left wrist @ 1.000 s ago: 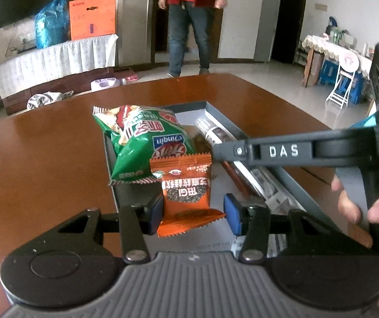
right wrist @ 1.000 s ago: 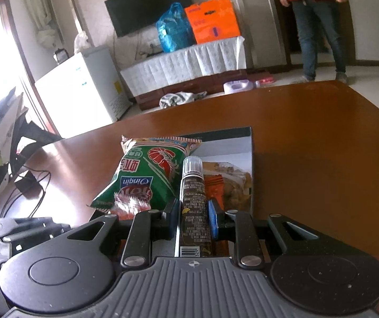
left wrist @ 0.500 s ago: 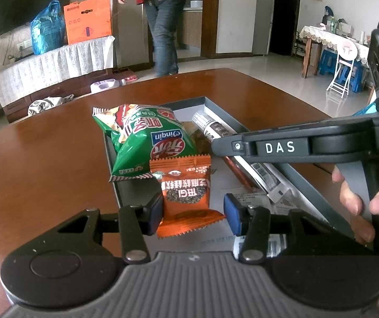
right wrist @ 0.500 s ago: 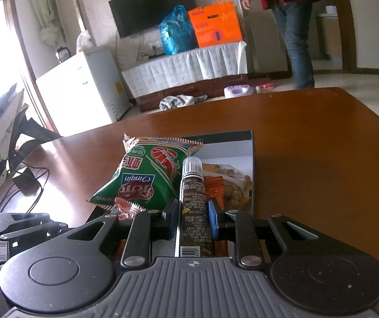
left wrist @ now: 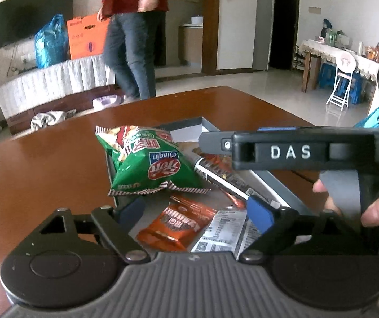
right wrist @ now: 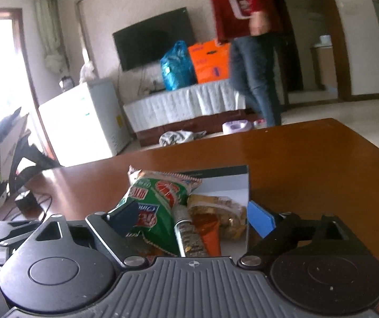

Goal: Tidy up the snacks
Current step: 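Open both tools to drop the tube and candy packet into the box, then withdraw both open tools up and away from the box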

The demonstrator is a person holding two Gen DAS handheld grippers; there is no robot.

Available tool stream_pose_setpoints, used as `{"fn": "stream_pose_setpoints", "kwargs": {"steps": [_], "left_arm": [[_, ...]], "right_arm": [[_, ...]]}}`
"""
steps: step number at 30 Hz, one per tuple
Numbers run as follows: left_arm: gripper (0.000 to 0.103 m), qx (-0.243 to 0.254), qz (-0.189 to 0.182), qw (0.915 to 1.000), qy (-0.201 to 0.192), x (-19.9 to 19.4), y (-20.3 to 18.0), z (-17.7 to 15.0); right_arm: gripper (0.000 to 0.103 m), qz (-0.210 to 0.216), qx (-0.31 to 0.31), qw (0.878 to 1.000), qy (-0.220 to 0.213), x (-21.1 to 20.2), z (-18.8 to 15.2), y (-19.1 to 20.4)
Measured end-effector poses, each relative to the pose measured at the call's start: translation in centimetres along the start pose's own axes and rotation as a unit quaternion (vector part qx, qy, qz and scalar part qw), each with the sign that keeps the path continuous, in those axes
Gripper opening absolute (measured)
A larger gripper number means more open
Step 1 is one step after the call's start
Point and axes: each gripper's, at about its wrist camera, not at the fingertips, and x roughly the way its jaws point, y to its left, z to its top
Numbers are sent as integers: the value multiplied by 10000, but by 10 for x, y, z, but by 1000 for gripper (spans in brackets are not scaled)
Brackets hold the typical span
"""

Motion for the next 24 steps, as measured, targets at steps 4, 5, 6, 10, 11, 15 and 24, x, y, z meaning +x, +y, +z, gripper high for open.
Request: {"fn": "stream_pose_setpoints", "kwargs": {"steps": [4,5,6,10,11,15,24], "left_arm": [[86,96,107,9999,-49,-4,-2,-1],[86,73,109,9999,-43,-5,-1,-1],[86,51,107,9999,-57,-6,-1,-1],[86,24,239,9997,-102,-12,1,-3],[86,2,278,9996,-107,-14,1,-2],[86,-229,355,9990,-126,-27,5,-4],[87,-454,629,9970,21,-68,15,-22]], "right_arm": [[100,-170,183,9994,-249,-7,-2,-5],[101,-213,193,9991,-321,-10,-2,-6],[101,-260,197,9988,-378,-12,-3,-6],[103,-363,326,9974,-532,-22,-7,-5],[103,-397,321,9971,-556,-24,-8,-5],[103,-570,335,9966,-494,-37,-15,-3],[103,-263,731,9968,196,-70,-40,14]]}}
